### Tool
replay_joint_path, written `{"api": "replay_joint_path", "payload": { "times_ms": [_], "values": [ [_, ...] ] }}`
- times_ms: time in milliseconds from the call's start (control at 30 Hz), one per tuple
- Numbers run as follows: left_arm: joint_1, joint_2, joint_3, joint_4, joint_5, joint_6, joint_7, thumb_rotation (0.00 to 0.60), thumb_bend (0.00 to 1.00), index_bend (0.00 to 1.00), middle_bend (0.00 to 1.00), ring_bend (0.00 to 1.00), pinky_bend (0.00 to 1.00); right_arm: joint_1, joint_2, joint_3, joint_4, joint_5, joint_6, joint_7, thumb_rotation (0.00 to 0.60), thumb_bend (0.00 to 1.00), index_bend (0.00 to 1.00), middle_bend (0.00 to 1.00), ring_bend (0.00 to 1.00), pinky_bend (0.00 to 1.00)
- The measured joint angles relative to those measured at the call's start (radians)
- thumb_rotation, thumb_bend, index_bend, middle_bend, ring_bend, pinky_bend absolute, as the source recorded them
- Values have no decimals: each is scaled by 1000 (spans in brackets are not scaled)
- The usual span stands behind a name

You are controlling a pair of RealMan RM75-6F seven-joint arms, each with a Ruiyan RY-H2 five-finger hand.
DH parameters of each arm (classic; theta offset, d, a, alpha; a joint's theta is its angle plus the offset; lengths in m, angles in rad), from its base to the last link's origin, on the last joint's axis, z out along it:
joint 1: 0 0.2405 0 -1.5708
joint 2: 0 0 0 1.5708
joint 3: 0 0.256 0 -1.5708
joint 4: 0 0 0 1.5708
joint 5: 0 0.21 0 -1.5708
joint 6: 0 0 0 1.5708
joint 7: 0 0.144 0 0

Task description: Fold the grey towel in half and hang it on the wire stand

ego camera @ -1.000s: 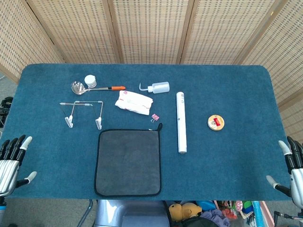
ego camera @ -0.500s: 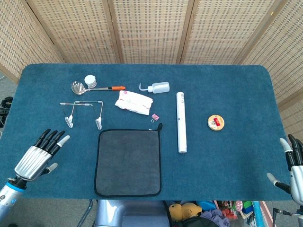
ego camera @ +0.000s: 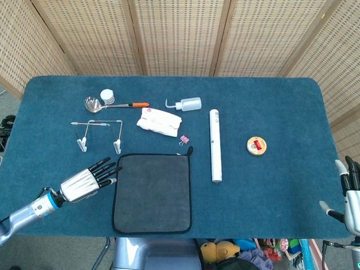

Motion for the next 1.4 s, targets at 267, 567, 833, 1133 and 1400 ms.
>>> {"api": "replay_joint_path", "payload": {
  "times_ms": [267, 567, 833, 1133, 1400],
  "values": [
    [-51, -130, 59, 222, 6, 41, -116, 600, 227, 310, 0, 0, 26, 6, -4, 11, 9, 36, -15, -4, 600, 0, 0, 0, 0, 0],
    [-69, -216, 129, 356, -21, 20, -151, 600, 236, 328, 0, 0, 29, 12, -9, 16, 14, 53, -27, -11, 600, 0, 0, 0, 0, 0],
    [-76, -243, 156, 384, -56, 4, -151, 600, 252, 346, 0, 0, 34, 15, -9, 18, 15, 62, -33, -8, 600, 0, 0, 0, 0, 0],
    [-90, -257, 186, 390, -77, -10, -139, 600, 278, 360, 0, 0, 37, 15, -7, 18, 14, 63, -31, -5, 600, 0, 0, 0, 0, 0],
    [-93, -264, 211, 393, -91, -11, -124, 600, 341, 384, 0, 0, 44, 14, -3, 18, 14, 65, -30, 4, 600, 0, 0, 0, 0, 0]
  ]
}}
